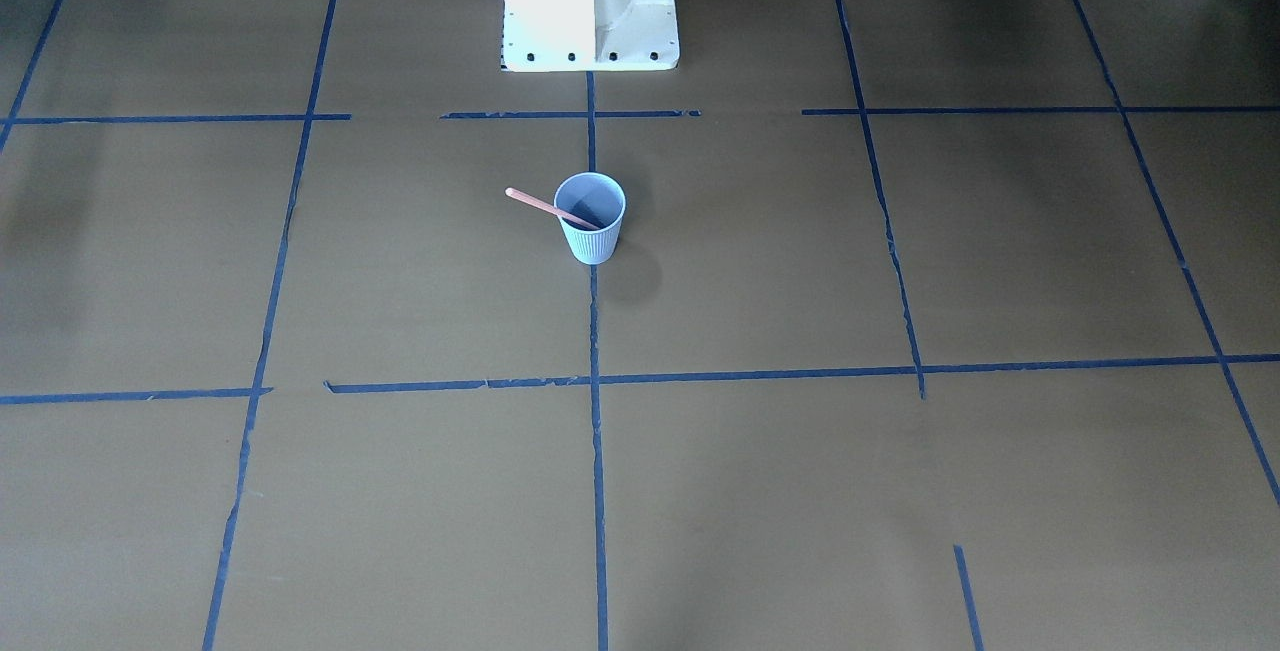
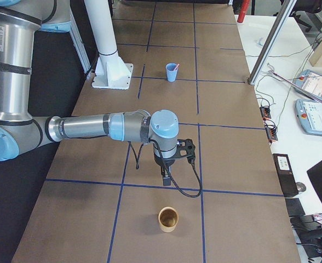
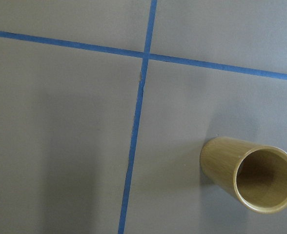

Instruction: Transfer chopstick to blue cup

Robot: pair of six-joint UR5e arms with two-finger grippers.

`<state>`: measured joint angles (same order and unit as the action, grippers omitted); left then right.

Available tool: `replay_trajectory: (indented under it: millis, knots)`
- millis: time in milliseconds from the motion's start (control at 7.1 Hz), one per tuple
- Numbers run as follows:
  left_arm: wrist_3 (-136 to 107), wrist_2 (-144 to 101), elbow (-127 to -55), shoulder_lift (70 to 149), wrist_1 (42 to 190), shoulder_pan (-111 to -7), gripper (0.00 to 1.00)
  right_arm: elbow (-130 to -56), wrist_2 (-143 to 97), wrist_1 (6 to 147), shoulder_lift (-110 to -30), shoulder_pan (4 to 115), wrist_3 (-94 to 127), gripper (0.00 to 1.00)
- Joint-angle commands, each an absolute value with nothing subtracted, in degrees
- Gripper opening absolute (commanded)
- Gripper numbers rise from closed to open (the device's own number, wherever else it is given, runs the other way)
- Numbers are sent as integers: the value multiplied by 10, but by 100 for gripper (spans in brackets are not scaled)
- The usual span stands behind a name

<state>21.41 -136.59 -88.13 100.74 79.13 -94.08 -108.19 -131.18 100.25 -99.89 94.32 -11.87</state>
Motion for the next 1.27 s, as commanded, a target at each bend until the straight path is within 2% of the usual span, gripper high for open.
replay_trajectory:
  millis: [0,141,282,1127]
  knots:
    - [152,-1386,-902,960,787,-940,100,-1076,-1320,1004,-997,931,-79,100]
    - [132,-1390,-969,907,782,-933,100,-1076,-1324,1003,-997,930,-71,100]
    - [107,-1390,-994,891,768,-925,100,-1075,-1323,1003,-995,928,-71,100]
    - [95,-1346,-999,873,774,-911,100,-1050,-1322,998,-977,911,-65,100]
